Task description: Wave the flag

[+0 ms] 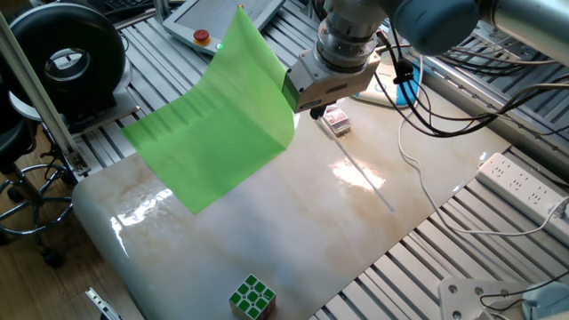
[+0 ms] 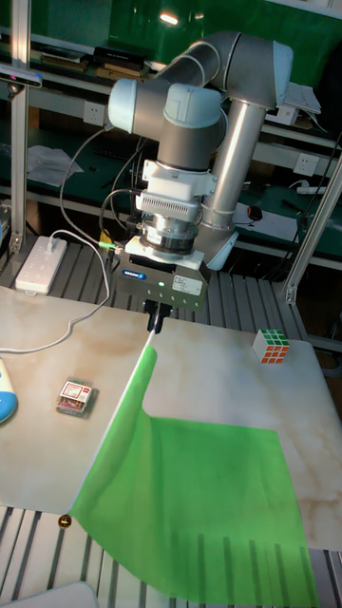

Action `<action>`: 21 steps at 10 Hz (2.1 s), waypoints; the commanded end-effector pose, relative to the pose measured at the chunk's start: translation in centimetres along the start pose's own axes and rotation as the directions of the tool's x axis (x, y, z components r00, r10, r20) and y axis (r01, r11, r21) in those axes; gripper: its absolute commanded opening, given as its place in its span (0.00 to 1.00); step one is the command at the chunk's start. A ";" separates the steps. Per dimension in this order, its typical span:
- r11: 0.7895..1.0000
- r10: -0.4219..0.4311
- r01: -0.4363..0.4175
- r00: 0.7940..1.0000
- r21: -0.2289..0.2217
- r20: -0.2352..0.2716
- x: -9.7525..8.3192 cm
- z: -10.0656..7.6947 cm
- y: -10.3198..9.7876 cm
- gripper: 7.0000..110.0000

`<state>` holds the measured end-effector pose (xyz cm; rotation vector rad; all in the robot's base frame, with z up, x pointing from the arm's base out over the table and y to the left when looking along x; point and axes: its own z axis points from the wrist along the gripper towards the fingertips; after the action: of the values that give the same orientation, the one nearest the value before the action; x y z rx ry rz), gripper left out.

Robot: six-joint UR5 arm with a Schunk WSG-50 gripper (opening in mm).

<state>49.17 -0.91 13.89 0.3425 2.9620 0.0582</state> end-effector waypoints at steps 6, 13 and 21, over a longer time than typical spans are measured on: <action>1.000 -0.022 0.023 0.998 0.021 -0.065 0.5 -7.5 -0.6 0.00; 0.999 -0.026 0.031 0.992 0.037 -0.121 0.4 -14.8 0.0 0.00; 0.999 -0.032 0.034 0.991 0.013 -0.129 0.1 -14.2 0.8 0.00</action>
<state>46.78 -0.96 27.74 0.3068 3.0964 0.0213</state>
